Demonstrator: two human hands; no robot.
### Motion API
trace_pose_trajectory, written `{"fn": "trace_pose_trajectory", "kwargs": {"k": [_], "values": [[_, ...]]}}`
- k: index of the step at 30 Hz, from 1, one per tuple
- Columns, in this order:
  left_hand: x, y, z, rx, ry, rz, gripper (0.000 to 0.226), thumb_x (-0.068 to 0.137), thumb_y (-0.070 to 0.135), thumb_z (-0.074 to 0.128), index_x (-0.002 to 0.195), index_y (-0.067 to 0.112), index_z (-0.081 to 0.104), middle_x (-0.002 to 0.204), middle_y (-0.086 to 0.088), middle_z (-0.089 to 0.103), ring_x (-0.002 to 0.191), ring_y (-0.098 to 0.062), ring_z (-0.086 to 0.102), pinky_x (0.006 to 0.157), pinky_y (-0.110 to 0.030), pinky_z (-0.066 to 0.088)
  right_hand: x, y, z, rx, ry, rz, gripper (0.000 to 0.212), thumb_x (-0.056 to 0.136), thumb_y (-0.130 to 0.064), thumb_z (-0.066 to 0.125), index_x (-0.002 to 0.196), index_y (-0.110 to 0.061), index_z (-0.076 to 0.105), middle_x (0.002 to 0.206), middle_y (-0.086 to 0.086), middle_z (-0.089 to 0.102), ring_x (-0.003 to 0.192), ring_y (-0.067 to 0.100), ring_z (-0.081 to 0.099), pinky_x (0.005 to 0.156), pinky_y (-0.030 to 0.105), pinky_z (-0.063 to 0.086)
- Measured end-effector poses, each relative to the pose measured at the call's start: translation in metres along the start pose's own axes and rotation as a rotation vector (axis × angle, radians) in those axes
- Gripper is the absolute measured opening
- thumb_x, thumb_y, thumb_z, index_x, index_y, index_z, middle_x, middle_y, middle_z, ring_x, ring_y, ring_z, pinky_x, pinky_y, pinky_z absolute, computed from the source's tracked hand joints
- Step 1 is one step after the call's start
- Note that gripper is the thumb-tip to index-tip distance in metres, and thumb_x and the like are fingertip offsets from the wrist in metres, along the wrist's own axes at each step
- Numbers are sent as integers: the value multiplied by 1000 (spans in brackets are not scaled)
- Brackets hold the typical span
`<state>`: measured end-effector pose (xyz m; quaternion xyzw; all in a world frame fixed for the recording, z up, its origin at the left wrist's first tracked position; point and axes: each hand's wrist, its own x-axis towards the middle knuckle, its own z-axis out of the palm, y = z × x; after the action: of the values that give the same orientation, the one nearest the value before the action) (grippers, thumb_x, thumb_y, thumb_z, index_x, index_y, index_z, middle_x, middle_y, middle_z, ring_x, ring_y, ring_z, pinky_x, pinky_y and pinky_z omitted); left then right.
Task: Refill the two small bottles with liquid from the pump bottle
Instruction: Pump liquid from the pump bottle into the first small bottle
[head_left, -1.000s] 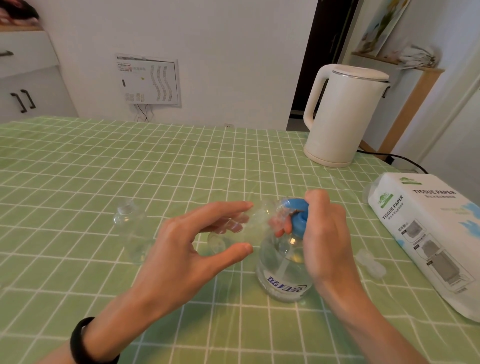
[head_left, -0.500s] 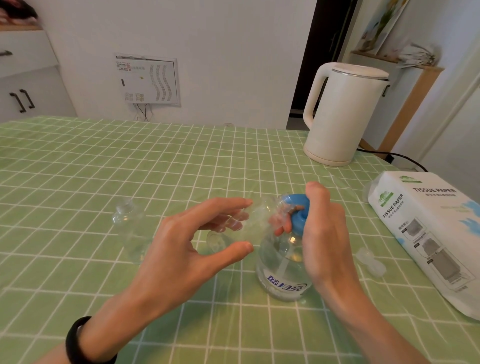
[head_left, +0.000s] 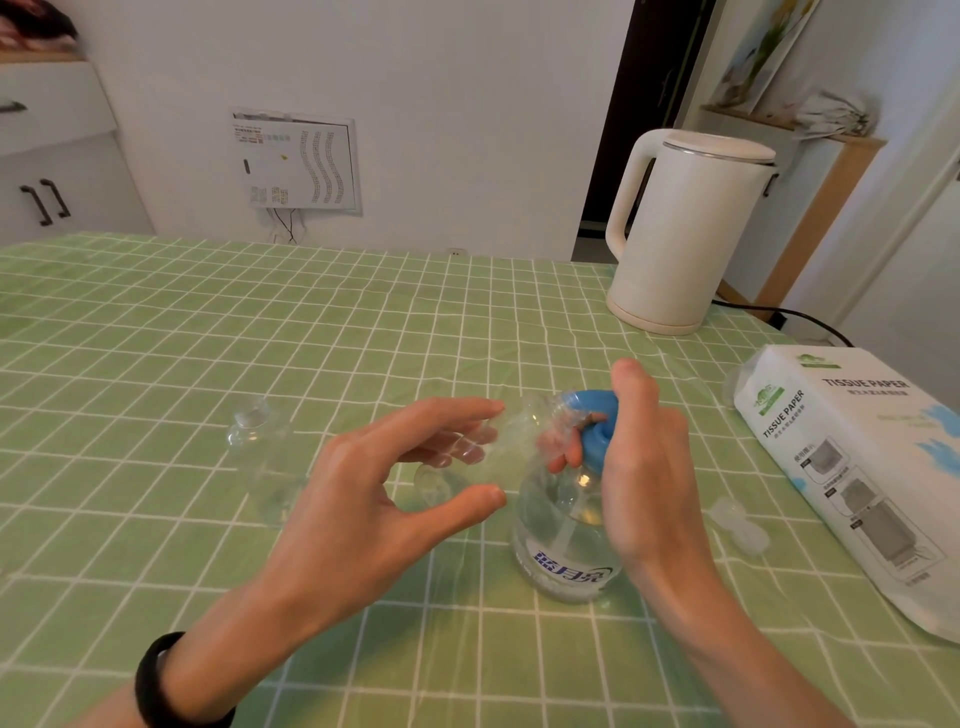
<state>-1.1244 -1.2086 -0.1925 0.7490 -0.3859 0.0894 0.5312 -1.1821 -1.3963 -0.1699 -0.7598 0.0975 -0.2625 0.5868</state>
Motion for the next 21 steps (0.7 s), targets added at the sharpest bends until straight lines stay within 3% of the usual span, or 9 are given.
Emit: {"fn": "trace_pose_trajectory", "kwargs": {"k": [6,9,12,17,21], "values": [[0,-2,1,15,-3,1,52,82,46,79,133,39,66,116,23,75,106,-7,75,93,-26,59,1,-1,-2,0,-17,-36,60,95,-42,30,43,-25,55,62,8,71,61,14,65,64,21,52],[-1,-3,1,20,-2,-4,52,82,46,79,132,39,67,115,23,75,106,-6,74,94,-27,58,2,0,-3,-16,-22,-41,59,95,-35,30,44,-25,58,67,8,73,65,22,67,66,31,55],[-2,-3,1,15,0,-4,52,82,46,79,132,39,66,116,23,75,106,-6,74,94,-26,58,1,0,-2,-23,-19,-15,60,96,-40,31,43,-24,54,63,8,70,65,28,65,71,48,55],[-2,-2,3,3,-1,-2,53,82,46,79,132,41,65,118,24,75,107,-5,74,93,-26,58,0,0,-1,-3,-6,6,69,98,-60,27,44,-23,49,60,7,68,63,18,68,76,43,55],[-2,-3,3,-1,2,-4,52,82,46,79,132,41,65,117,24,75,107,-5,74,94,-23,57,0,0,-1,17,-18,-13,63,96,-53,29,43,-25,50,60,10,67,61,17,65,72,35,52]]}}
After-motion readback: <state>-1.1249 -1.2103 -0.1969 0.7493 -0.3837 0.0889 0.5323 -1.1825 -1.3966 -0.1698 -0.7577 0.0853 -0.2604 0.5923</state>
